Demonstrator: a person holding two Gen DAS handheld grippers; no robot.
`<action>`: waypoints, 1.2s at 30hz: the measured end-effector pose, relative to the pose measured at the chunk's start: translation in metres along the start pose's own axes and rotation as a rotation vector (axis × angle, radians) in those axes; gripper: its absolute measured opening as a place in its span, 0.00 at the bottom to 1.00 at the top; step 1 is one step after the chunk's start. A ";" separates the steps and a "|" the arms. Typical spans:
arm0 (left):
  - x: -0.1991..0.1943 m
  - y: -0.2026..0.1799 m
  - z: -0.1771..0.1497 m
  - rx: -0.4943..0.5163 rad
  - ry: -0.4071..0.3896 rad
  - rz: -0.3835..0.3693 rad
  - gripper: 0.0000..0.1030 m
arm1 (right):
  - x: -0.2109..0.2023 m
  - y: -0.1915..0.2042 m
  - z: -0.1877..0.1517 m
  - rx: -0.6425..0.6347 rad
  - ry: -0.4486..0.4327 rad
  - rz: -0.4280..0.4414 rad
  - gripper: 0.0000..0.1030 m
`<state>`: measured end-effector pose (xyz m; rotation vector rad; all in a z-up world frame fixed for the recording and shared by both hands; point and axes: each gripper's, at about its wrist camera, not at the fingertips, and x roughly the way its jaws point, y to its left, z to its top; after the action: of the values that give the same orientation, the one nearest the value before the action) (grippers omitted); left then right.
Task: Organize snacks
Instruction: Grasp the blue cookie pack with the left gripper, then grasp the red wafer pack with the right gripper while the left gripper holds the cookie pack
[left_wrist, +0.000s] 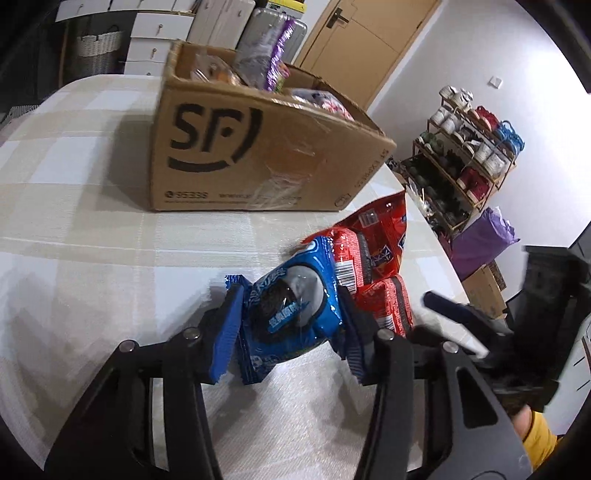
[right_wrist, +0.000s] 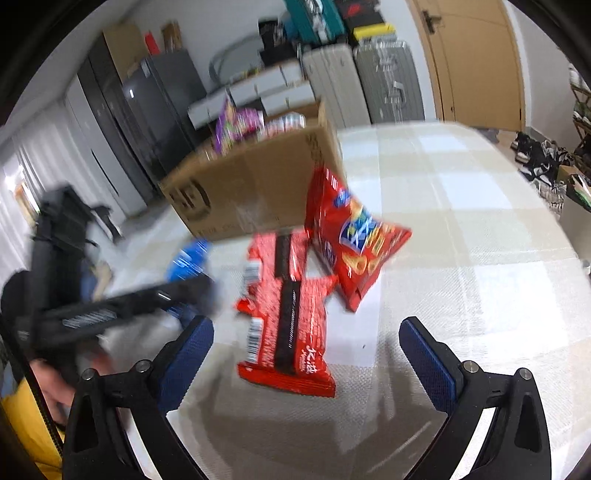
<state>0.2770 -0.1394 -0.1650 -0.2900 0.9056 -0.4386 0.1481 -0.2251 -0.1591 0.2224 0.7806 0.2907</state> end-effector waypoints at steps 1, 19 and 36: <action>-0.004 0.000 0.001 -0.003 -0.008 0.000 0.45 | 0.008 0.001 0.001 -0.003 0.031 0.000 0.99; -0.140 0.041 -0.034 -0.013 -0.132 0.004 0.45 | 0.018 0.037 0.002 -0.115 0.074 -0.072 0.44; -0.268 0.017 -0.063 0.034 -0.283 0.063 0.45 | -0.129 0.098 0.021 -0.133 -0.235 0.178 0.44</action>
<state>0.0862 0.0007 -0.0239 -0.2834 0.6288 -0.3443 0.0594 -0.1786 -0.0301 0.1972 0.5076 0.4746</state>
